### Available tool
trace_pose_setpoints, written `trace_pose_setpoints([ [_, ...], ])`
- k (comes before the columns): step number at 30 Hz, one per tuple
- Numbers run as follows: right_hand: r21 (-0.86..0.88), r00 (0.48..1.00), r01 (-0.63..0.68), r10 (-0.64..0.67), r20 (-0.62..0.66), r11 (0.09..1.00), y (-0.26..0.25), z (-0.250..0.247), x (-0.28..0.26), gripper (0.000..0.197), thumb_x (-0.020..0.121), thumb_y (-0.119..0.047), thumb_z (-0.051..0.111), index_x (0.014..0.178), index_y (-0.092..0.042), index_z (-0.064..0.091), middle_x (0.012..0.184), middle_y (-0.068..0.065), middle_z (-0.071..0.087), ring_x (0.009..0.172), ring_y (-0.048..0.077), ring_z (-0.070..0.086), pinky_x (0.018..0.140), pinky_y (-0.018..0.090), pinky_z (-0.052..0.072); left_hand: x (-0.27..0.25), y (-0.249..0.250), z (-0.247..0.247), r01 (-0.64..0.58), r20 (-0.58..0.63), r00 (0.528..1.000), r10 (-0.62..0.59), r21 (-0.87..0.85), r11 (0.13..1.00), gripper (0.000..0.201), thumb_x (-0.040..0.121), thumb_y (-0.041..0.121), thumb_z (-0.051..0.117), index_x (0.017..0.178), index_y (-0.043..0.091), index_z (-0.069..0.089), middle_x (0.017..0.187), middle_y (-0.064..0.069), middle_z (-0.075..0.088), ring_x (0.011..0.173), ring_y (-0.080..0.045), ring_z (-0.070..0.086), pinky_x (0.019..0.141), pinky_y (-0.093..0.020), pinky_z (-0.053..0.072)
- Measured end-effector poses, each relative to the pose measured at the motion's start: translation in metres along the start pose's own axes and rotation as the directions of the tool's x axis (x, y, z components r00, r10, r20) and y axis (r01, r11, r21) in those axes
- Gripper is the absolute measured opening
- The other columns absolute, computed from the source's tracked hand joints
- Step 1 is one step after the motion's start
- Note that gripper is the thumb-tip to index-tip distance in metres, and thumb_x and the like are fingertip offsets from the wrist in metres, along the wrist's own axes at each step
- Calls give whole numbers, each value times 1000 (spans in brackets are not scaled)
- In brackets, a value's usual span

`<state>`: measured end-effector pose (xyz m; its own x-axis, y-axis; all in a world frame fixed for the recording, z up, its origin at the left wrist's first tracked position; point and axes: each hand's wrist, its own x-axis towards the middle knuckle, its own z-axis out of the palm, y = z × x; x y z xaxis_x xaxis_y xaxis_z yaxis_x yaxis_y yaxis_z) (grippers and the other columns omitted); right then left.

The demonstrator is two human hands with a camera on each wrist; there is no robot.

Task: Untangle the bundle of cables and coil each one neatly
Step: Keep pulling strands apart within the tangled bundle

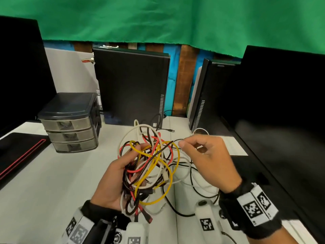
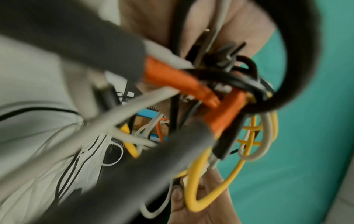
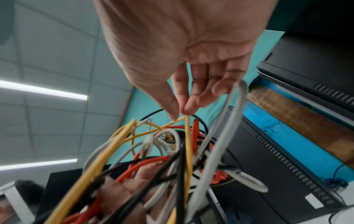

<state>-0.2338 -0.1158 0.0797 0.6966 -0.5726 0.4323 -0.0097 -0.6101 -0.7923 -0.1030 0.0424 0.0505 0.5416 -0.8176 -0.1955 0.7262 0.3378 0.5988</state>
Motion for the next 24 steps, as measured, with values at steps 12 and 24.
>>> trace_pose_setpoints([
  [12,-70,967,98,-112,-228,993,-3,8,-5,15,90,-23,70,76,-21,70,71,-10,67,75,11,63,70,15,46,12,-17,-22,179,133,979,-154,-208,962,36,98,36,50,77,8,62,56,-4,53,40,-15,48,35,-24,45],
  [24,330,965,-190,113,238,925,10,12,-2,23,87,-25,69,77,-4,72,67,4,69,58,15,60,53,23,47,22,-20,-33,100,180,981,-68,-179,979,36,99,43,37,92,13,57,59,-1,53,44,-11,48,44,-20,42],
])
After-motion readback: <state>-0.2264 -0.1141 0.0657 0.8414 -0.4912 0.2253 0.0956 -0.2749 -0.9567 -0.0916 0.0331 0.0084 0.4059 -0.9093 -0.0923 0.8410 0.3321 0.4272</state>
